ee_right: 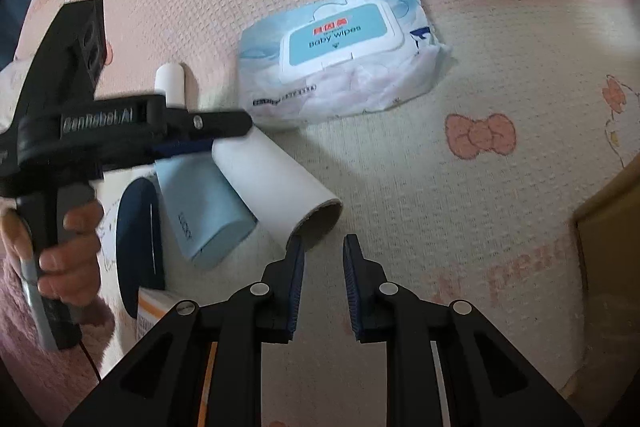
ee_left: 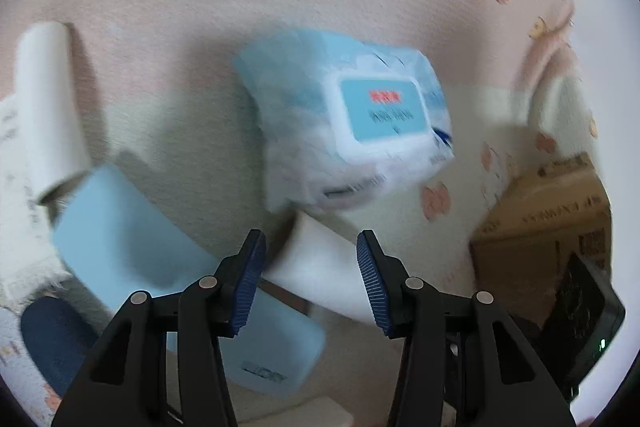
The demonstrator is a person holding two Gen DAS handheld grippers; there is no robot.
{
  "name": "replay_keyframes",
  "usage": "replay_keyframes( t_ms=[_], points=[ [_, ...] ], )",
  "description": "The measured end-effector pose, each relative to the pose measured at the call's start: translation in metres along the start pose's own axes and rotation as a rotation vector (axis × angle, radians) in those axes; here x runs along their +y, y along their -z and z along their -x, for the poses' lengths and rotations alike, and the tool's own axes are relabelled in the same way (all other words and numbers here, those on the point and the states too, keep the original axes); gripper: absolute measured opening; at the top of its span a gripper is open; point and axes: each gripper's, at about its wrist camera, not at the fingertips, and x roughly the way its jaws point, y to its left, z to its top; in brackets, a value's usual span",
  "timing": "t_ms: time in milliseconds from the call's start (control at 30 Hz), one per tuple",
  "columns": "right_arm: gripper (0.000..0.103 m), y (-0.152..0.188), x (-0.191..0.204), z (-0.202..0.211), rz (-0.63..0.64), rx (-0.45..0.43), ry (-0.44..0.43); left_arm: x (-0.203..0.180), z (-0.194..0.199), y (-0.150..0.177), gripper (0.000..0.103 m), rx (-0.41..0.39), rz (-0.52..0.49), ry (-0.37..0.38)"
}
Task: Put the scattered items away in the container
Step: 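Close both grippers on the paper tube ends and lift it, then carry the held paper tube with both grippers toward the cardboard box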
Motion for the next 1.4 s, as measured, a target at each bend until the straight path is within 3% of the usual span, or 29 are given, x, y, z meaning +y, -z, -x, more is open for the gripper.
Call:
replay_keyframes(
  t_ms=[100, 367, 600, 900, 1100, 1133, 1267, 1400],
  points=[
    [0.016, -0.002, -0.004, 0.0, -0.009, -0.007, 0.022, -0.011, -0.002, 0.007, 0.05, 0.003, -0.057, -0.031],
    [0.016, 0.012, -0.026, 0.02, 0.012, -0.01, 0.142, -0.046, -0.008, 0.042, 0.048, 0.07, -0.092, 0.017],
    [0.016, 0.041, -0.043, 0.04, 0.035, 0.019, 0.189, -0.082, -0.022, 0.09, 0.046, 0.162, -0.096, -0.035],
    [0.016, 0.083, -0.058, 0.06, 0.036, 0.041, 0.168, -0.089, -0.02, 0.135, 0.046, 0.164, -0.002, -0.016],
    [0.017, 0.096, -0.059, 0.074, 0.046, 0.041, 0.157, -0.089, -0.01, 0.145, 0.046, 0.112, 0.034, -0.025],
    [0.021, 0.097, -0.06, 0.077, 0.041, 0.035, 0.168, -0.088, -0.007, 0.145, 0.046, 0.105, 0.04, -0.023],
    [0.056, 0.1, -0.062, 0.095, 0.027, -0.025, 0.141, -0.084, 0.006, 0.144, 0.046, 0.048, 0.08, -0.038],
    [0.059, 0.096, -0.06, 0.099, 0.016, -0.063, 0.057, -0.074, 0.005, 0.143, 0.046, 0.033, 0.116, -0.03]
  ],
)
